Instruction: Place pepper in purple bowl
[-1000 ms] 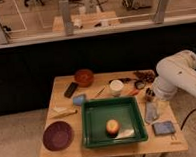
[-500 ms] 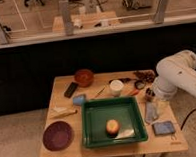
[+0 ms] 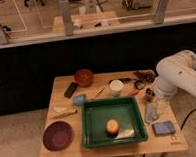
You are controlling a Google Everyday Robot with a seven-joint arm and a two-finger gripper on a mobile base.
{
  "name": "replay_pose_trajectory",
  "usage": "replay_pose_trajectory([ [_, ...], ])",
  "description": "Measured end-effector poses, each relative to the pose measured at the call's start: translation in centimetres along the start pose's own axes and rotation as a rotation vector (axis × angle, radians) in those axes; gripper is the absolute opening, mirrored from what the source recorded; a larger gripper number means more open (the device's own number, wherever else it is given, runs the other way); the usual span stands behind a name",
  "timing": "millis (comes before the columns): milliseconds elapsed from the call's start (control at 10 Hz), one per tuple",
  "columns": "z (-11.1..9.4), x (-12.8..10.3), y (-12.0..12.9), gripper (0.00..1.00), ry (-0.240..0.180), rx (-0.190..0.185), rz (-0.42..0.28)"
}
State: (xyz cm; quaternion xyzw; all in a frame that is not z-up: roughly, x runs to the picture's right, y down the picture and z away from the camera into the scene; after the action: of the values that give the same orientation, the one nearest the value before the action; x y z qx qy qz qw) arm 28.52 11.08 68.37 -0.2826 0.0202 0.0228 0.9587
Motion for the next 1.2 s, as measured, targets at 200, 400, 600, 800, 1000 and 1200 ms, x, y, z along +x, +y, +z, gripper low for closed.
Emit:
replay_pose_trajectory([
  [200, 0.0, 0.0, 0.0, 0.80, 0.000, 0.000, 0.000],
  [400, 0.0, 0.0, 0.0, 0.80, 0.000, 0.000, 0.000],
  [600, 1.1, -0.1, -0.9, 0.80, -0.016, 0.008, -0.033],
  [800, 3.4, -1.3, -3.4, 0.80, -0.057, 0.022, -0.148],
  [1000, 5.1, -2.4, -6.2, 0.80, -0.089, 0.042, -0.307],
  [1200, 5.9, -2.8, -7.5, 0.80, -0.104, 0.049, -0.372],
])
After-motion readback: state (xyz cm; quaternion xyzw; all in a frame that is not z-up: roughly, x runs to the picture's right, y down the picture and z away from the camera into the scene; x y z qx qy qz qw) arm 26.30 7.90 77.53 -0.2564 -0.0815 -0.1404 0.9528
